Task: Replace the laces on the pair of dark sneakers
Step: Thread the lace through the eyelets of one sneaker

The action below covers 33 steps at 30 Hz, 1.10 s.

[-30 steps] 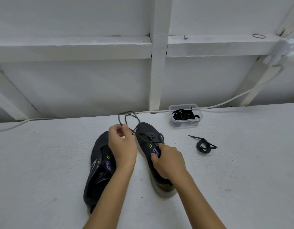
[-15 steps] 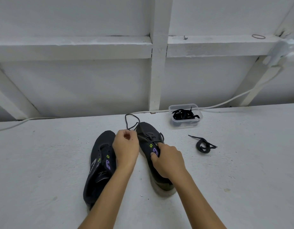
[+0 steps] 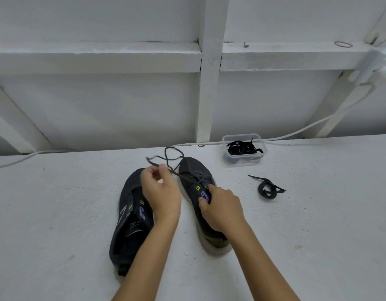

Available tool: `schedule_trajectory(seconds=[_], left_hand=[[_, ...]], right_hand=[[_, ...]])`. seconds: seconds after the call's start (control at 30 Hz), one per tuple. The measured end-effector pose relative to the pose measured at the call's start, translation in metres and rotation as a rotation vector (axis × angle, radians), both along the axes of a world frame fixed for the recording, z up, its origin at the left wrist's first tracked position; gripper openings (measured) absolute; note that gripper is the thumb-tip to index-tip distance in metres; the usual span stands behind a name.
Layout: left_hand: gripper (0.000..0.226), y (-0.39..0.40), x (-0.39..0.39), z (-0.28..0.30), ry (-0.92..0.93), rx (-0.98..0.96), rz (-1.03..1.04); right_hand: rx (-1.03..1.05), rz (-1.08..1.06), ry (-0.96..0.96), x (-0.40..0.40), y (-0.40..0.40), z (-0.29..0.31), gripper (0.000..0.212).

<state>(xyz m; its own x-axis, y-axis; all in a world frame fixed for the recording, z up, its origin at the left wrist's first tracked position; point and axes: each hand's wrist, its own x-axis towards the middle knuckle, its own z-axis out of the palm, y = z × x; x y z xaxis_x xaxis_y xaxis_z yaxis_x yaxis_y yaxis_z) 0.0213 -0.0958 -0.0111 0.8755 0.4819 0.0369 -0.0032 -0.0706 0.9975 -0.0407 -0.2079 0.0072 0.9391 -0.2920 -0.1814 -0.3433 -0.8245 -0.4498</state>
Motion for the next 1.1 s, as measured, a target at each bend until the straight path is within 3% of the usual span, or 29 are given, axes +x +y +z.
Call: schedule_trajectory(seconds=[0.1,0.2,0.27,0.43,0.57,0.67,0.8,0.9,1.03,1.1], left_hand=[[0.014,0.004,-0.004,-0.004,0.091,-0.076,-0.076],[0.018,-0.004,-0.015,-0.019,0.279,0.033,-0.386],[0.013,-0.007,-0.015,-0.026,0.267,0.08,-0.454],[0.013,-0.008,0.0,-0.022,0.208,0.187,-0.419],[0.012,-0.009,-0.003,-0.015,0.112,-0.071,-0.196],[0.014,-0.005,-0.008,-0.013,0.061,-0.119,-0.049],[0.023,-0.005,-0.016,-0.022,0.238,0.016,-0.31],[0.015,-0.002,-0.015,-0.032,0.225,0.14,-0.497],[0.012,-0.005,-0.01,-0.027,0.186,0.178,-0.388],[0.013,-0.009,-0.011,-0.022,0.15,0.045,-0.276]], right_hand=[[0.0,-0.003,0.006,0.0,0.0,0.0,0.027],[0.0,0.003,-0.008,-0.001,0.0,0.0,0.025],[-0.012,0.012,-0.014,-0.001,0.0,0.0,0.025],[0.0,0.002,-0.027,-0.002,0.0,0.0,0.025],[0.023,-0.014,-0.021,-0.002,0.0,0.0,0.027],[0.034,-0.017,-0.019,-0.002,-0.001,0.0,0.026],[0.019,-0.016,-0.004,-0.002,-0.002,0.0,0.027],[-0.001,-0.008,0.003,0.0,-0.001,0.002,0.028],[0.005,-0.008,0.01,0.0,-0.001,0.002,0.026],[0.017,-0.012,0.009,-0.001,-0.001,0.002,0.025]])
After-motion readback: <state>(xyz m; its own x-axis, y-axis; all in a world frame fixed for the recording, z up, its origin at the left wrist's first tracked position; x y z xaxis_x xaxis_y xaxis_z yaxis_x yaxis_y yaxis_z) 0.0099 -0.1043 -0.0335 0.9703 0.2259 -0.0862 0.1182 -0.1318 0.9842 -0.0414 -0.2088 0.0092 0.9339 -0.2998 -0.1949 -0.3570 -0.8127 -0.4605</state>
